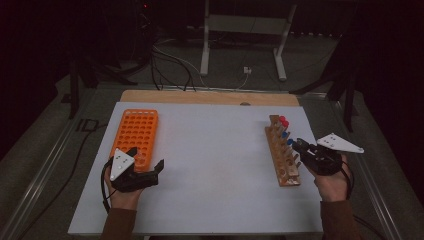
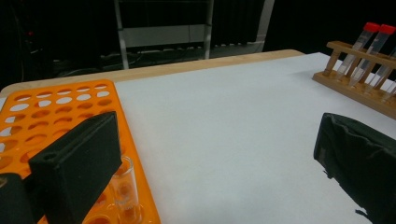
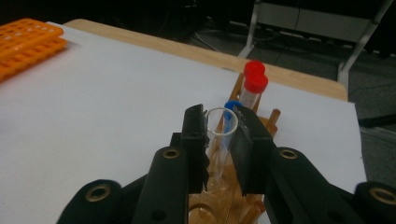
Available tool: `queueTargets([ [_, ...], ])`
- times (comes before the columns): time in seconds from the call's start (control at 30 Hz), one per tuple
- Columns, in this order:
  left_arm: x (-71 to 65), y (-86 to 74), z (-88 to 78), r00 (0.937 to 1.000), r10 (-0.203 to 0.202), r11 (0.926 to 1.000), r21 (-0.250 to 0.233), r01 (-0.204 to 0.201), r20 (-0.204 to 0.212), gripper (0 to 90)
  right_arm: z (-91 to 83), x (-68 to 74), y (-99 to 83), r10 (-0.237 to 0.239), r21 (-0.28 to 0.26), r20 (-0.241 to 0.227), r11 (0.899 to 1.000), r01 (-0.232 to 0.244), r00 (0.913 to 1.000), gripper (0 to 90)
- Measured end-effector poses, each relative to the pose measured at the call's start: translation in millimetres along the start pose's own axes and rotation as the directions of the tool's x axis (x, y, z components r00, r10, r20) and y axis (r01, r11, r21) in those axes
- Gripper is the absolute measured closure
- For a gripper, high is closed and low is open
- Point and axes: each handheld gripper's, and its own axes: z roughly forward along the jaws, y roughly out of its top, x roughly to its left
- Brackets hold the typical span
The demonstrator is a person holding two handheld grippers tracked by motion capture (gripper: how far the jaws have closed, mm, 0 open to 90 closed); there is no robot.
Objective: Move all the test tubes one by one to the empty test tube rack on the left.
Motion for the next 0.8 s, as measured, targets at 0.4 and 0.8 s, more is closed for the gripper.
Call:
queueTargets([
  [0.4, -28.2, 16.2, 14.7, 0.9968, 0.024, 0.9995, 0.02, -0.026, 0.077, 1.5, 8.5, 22.2, 9.4, -0.021, -0.008, -0.118, 1.0, 0.02, 0.9928, 76.4],
  [0.8, -87.6, 31.0, 53.5, 0.9781, 0.077, 0.9965, 0.016, -0.082, 0.193, 1.6, 31.4, 64.4, 13.3, -0.043, 0.011, -0.27, 0.999, 0.048, 0.9619, 76.3],
])
